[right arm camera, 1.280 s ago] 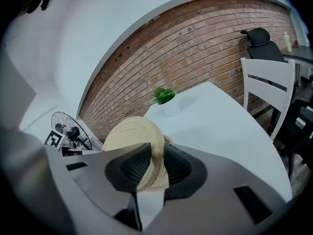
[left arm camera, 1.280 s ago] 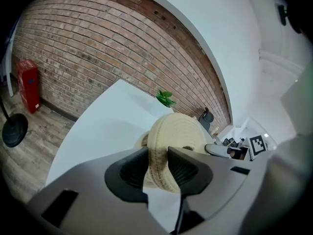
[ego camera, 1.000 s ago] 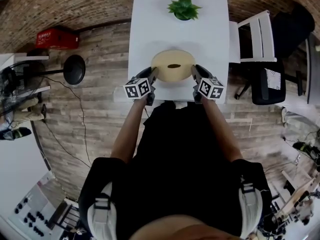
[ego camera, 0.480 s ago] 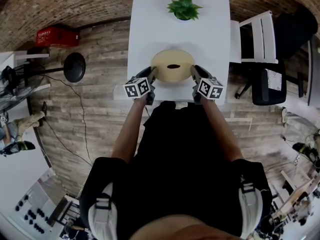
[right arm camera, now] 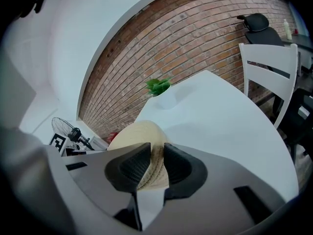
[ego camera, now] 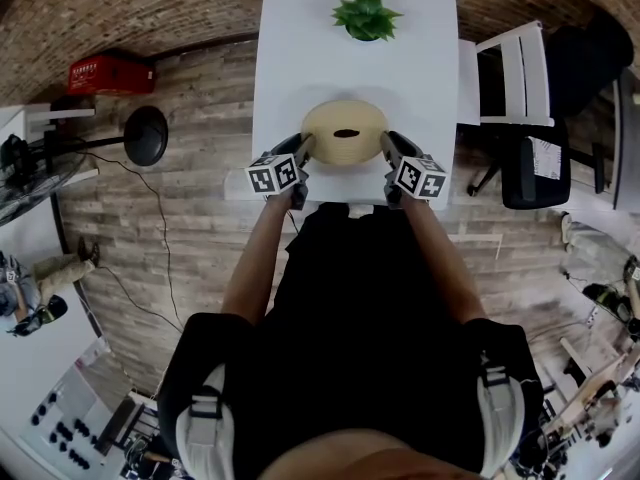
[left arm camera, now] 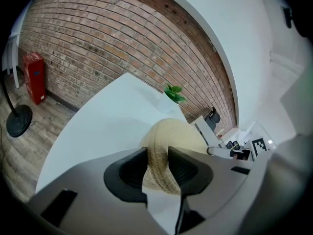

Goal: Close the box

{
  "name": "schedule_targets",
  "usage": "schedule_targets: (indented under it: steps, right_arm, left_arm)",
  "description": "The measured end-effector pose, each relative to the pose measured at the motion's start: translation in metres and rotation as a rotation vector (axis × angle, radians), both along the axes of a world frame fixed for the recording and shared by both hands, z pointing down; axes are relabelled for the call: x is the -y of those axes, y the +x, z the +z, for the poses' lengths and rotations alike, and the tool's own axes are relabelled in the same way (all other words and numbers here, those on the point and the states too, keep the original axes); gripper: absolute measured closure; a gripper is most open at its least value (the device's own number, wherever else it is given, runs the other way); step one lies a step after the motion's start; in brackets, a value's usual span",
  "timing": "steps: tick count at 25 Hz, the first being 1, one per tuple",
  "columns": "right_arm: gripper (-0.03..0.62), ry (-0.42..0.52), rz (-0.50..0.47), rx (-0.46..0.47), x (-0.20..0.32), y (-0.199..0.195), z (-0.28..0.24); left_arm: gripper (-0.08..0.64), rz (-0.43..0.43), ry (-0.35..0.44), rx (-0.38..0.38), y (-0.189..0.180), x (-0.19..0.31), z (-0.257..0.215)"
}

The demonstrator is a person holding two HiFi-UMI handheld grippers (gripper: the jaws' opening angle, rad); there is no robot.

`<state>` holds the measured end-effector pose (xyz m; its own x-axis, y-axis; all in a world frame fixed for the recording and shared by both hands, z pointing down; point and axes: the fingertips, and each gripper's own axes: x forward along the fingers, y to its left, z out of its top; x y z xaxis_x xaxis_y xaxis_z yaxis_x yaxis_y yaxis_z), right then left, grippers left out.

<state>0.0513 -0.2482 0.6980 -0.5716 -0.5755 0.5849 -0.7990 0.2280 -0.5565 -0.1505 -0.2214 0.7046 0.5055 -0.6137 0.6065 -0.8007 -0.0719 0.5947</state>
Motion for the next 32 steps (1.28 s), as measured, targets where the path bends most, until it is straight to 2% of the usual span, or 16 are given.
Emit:
schedule_targets:
  steps: [10, 15, 21, 28, 32]
  right_arm:
    - [0.508, -0.004, 0.013, 0.023, 0.0, -0.001, 0.0]
    - [0.506, 0.004, -0.001, 0.022, 0.0, 0.0, 0.0]
    - [0.514, 0.048, 0.05, 0.07, 0.001, -0.001, -0.017]
    - [0.528, 0.085, 0.042, 0.056, -0.007, -0.006, -0.027]
    - [0.532, 0.125, 0.008, -0.008, -0.014, -0.011, -0.031]
  left_arm:
    - [0.413, 0.022, 0.016, 0.077, -0.005, 0.0, 0.005]
    - [0.403, 0.038, 0.029, 0.081, -0.004, 0.0, 0.006]
    - [0.413, 0.022, 0.07, 0.101, -0.011, -0.001, -0.002]
    - [0.421, 0.042, 0.113, 0.102, -0.011, -0.001, -0.011]
    - [0.431, 0.069, 0.16, 0.093, -0.008, -0.002, -0.022]
